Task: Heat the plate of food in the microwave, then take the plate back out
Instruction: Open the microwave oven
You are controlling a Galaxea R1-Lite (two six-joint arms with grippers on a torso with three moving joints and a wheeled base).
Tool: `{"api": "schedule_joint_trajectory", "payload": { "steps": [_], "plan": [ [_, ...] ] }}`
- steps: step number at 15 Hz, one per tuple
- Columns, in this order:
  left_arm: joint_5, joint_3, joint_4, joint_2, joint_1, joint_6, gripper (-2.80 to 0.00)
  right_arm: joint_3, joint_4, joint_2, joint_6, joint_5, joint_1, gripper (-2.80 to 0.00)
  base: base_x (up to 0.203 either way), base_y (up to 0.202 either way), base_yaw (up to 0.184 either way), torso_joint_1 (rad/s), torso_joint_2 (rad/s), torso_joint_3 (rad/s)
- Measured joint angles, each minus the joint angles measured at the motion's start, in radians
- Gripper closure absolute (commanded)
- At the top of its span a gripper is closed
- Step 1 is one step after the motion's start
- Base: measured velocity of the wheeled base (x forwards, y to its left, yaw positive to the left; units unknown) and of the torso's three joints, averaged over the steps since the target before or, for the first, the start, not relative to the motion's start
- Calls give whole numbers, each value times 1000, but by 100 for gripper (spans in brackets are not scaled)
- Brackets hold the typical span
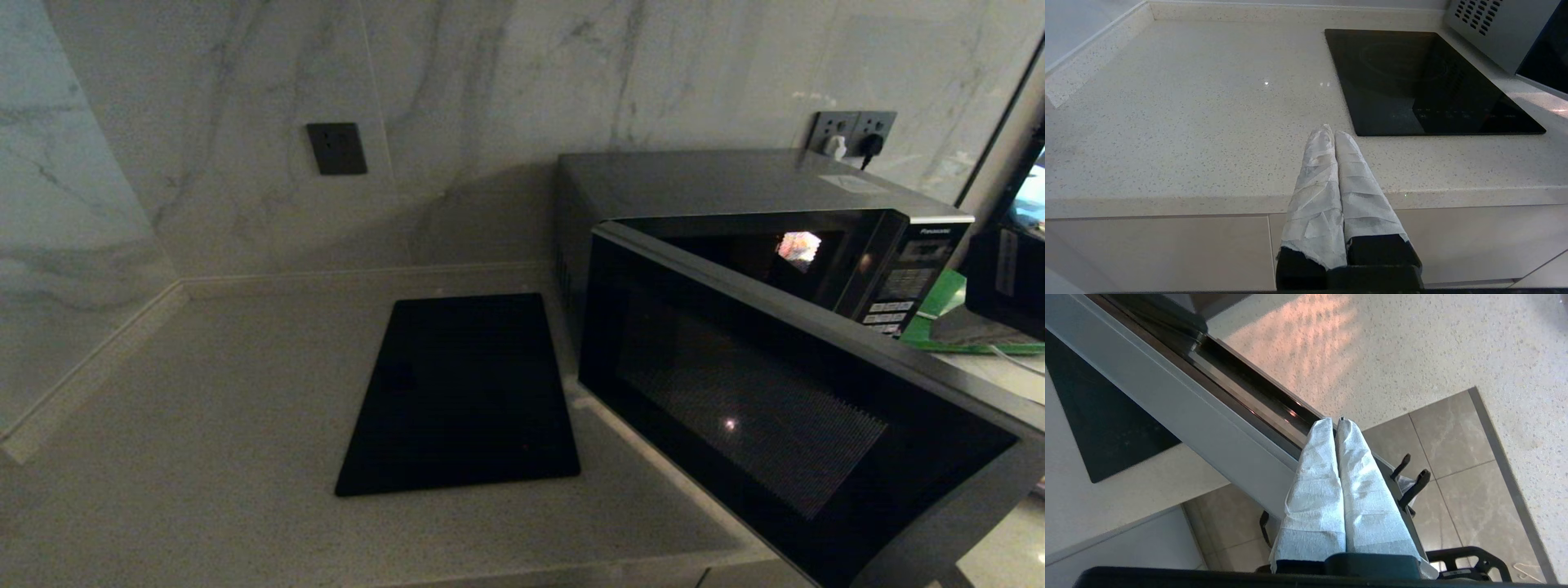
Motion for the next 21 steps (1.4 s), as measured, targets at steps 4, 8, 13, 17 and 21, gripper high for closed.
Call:
{"api": "schedule_joint_trajectory", "payload": {
  "steps": [4, 8, 13, 17, 21],
  "plan": [
    [0, 0, 0, 0, 0, 0, 0, 32, 0, -2, 0, 16, 12, 0, 0, 0, 0, 0, 0, 0],
    [0, 0, 0, 0, 0, 0, 0, 62, 0, -19, -2, 52, 52, 0, 0, 0, 0, 0, 0, 0],
    [0, 0, 0, 0, 0, 0, 0, 83, 1, -51, -4, 131, 99, 0, 0, 0, 0, 0, 0, 0],
    [0, 0, 0, 0, 0, 0, 0, 94, 3, -63, -5, 187, 136, 0, 0, 0, 0, 0, 0, 0],
    [0, 0, 0, 0, 0, 0, 0, 111, 3, -60, -5, 206, 205, 0, 0, 0, 0, 0, 0, 0]
  ]
}}
